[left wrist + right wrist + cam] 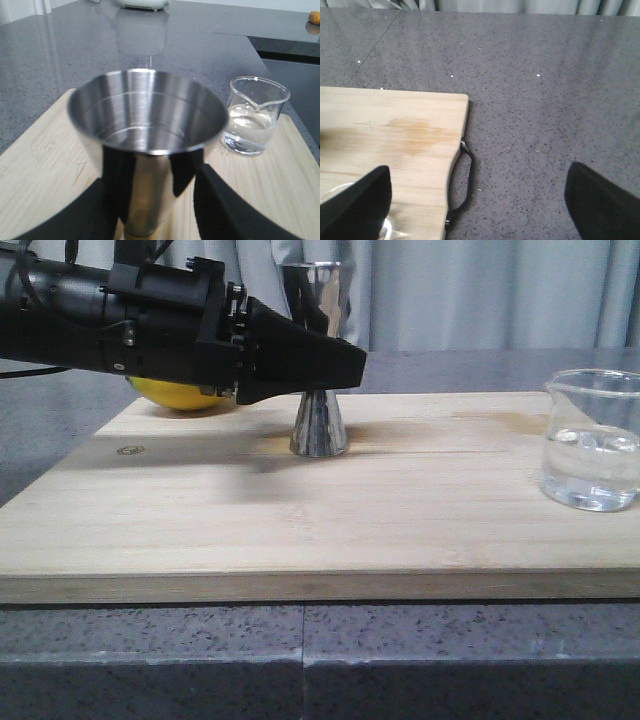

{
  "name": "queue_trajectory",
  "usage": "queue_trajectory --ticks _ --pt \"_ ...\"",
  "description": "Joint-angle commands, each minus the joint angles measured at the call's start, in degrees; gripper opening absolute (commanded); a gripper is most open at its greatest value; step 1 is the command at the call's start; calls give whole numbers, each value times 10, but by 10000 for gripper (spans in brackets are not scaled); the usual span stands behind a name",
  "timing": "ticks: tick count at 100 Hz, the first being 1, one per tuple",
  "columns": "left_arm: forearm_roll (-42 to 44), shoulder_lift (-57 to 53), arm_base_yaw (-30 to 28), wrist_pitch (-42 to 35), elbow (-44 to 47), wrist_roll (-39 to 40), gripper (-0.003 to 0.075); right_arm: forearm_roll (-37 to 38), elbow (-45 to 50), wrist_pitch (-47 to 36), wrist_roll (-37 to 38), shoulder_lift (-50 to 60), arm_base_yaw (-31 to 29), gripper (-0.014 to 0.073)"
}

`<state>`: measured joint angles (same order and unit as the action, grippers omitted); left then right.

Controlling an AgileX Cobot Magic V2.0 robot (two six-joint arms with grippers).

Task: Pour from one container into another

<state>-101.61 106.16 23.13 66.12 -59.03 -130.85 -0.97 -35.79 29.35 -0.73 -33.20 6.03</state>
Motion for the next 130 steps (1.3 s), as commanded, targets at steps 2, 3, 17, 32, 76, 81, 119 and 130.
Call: queue_trajectory --ticks 2,3,17,32,76,81,119,130 --pt "-44 -24 6 40 -16 2 240 5 -22 -40 -4 -5 1 638" --pt "-44 -24 6 40 -16 2 237 5 -22 -40 -4 -5 1 638" --pt "-44 -24 6 40 -16 2 190 5 -22 -40 -4 -5 1 638" --pt "-44 -24 6 40 -16 2 148 5 -22 -40 -4 -5 1 638" --pt "-44 -24 6 57 -23 2 13 5 -22 -40 -4 -5 1 638" --pt "-44 -24 6 66 -28 2 3 5 -22 -40 -4 -5 1 638" --pt "-44 -24 6 66 -38 2 -19 -37 -22 -38 -10 -5 3 638" --pt "-44 -24 6 66 -38 2 -19 -51 -22 -38 -14 -10 19 638"
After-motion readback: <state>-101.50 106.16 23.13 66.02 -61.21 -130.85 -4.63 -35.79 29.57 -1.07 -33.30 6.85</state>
